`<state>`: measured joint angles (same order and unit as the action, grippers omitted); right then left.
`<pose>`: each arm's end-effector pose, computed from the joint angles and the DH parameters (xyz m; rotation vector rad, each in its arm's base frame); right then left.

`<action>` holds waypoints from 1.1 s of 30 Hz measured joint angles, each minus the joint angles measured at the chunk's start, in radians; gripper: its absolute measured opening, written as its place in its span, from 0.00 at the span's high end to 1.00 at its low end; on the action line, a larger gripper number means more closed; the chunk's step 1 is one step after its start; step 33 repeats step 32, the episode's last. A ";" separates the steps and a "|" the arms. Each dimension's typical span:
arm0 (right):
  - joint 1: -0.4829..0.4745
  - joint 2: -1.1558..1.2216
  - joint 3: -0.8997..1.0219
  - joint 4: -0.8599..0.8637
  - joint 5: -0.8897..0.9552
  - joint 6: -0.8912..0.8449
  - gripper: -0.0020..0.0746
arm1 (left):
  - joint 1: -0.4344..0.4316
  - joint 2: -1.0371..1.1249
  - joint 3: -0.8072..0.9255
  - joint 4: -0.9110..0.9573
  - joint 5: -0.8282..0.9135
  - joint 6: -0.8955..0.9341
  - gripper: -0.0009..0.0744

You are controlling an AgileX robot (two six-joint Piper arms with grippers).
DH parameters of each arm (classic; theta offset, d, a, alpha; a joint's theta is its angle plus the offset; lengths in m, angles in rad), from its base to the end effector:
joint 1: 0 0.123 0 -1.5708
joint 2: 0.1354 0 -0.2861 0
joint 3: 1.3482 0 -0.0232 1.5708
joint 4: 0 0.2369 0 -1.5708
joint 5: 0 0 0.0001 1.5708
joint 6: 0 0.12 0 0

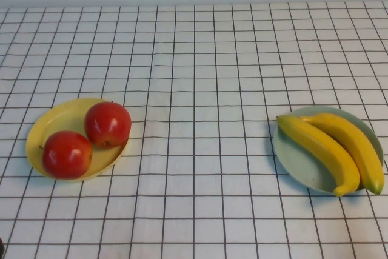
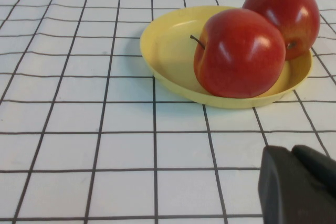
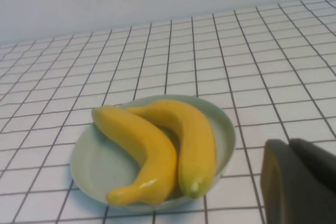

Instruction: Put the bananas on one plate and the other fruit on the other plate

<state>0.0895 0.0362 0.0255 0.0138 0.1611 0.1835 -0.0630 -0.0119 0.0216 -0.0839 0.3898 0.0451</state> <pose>0.0729 0.0068 0.1848 0.0904 1.7087 0.2152 0.0643 -0.0079 0.1629 0.0505 1.8821 -0.0955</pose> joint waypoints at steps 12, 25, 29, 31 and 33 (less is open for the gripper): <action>-0.001 -0.020 0.002 0.004 0.211 0.000 1.00 | 0.000 0.000 0.000 0.000 0.000 0.000 0.99; -0.010 -0.043 0.002 0.004 0.217 0.000 1.00 | 0.000 0.000 0.000 0.002 0.000 0.000 0.99; -0.011 -0.043 0.002 0.006 0.215 0.000 1.00 | 0.000 0.000 0.000 0.002 0.000 0.000 0.99; -0.011 -0.043 0.002 0.006 0.202 0.000 0.99 | 0.000 0.000 0.000 0.002 0.000 0.000 0.99; -0.013 -0.043 0.002 0.006 0.197 0.000 0.99 | 0.000 0.000 0.000 0.002 0.000 0.000 0.99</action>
